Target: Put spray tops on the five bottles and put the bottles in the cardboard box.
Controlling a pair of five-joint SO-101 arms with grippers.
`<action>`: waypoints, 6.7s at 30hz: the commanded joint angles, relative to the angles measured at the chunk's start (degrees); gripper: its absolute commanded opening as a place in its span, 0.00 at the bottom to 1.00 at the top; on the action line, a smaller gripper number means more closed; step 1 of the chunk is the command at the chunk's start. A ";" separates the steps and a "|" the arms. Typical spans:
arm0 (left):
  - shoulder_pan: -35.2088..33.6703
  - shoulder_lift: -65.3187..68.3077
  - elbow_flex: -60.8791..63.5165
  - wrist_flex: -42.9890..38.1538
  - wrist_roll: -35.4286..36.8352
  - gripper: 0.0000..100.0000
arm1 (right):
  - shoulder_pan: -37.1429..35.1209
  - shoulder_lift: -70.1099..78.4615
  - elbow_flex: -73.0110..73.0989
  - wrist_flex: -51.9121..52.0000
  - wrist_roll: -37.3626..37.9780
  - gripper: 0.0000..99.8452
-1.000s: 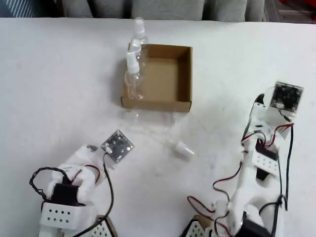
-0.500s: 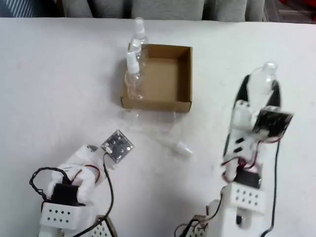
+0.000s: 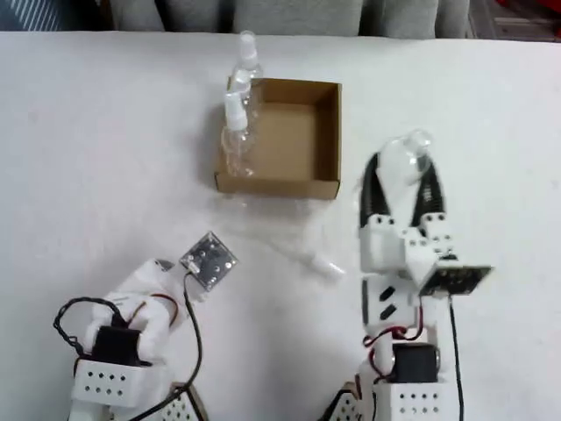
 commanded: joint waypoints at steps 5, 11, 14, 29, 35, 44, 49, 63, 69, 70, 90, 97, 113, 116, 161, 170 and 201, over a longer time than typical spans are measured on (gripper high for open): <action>0.04 -0.84 -0.44 0.62 -0.09 0.02 | -13.32 -0.48 0.79 -6.64 -0.53 0.02; 0.04 -0.92 -0.44 0.26 -0.09 0.02 | -27.91 -0.31 0.88 -7.96 7.65 0.02; 0.04 -0.92 -0.44 0.18 -0.09 0.02 | -32.57 -0.57 1.67 -7.96 9.67 0.02; -0.66 -0.92 -0.62 0.18 0.53 0.02 | -35.91 -0.57 7.38 -2.77 -0.09 0.02; -8.66 -0.92 -1.76 -5.27 15.03 0.02 | -35.91 -0.57 7.38 0.13 0.00 0.02; -13.93 -0.57 -12.48 -8.35 26.64 0.02 | -35.91 -0.57 7.38 8.40 0.26 0.02; -13.32 1.36 -24.97 -5.89 34.20 0.02 | -35.82 -0.13 7.38 8.48 0.26 0.02; 0.31 29.23 -67.43 -3.60 51.69 0.02 | -35.82 -0.48 7.38 12.09 0.26 0.02; 4.53 32.66 -71.82 -18.37 51.78 0.02 | -35.82 -0.31 7.38 12.53 0.26 0.02; 4.97 33.01 -71.56 -21.36 51.78 0.02 | -35.82 -0.13 7.38 12.53 0.26 0.02; 15.34 39.52 -71.12 -34.81 62.42 0.02 | -35.82 -0.04 7.38 12.62 0.18 0.02; 14.81 39.16 -61.98 -39.47 62.77 0.02 | -35.82 -0.04 7.38 12.62 0.18 0.02; 15.08 26.15 -58.11 -32.88 62.68 0.02 | -35.82 -0.04 7.38 12.62 0.09 0.02; 14.64 25.80 -54.24 -36.48 62.51 0.02 | -35.82 -0.04 7.38 12.62 0.18 0.02; 23.34 25.36 -41.67 -27.34 62.51 0.02 | -35.65 -0.13 7.38 12.62 0.18 0.02; 24.84 25.45 -39.38 -26.20 62.42 0.02 | -35.56 -0.31 7.38 12.62 0.18 0.02; 24.75 25.36 -37.89 -19.25 62.33 0.02 | -35.47 -0.48 7.38 12.53 0.26 0.02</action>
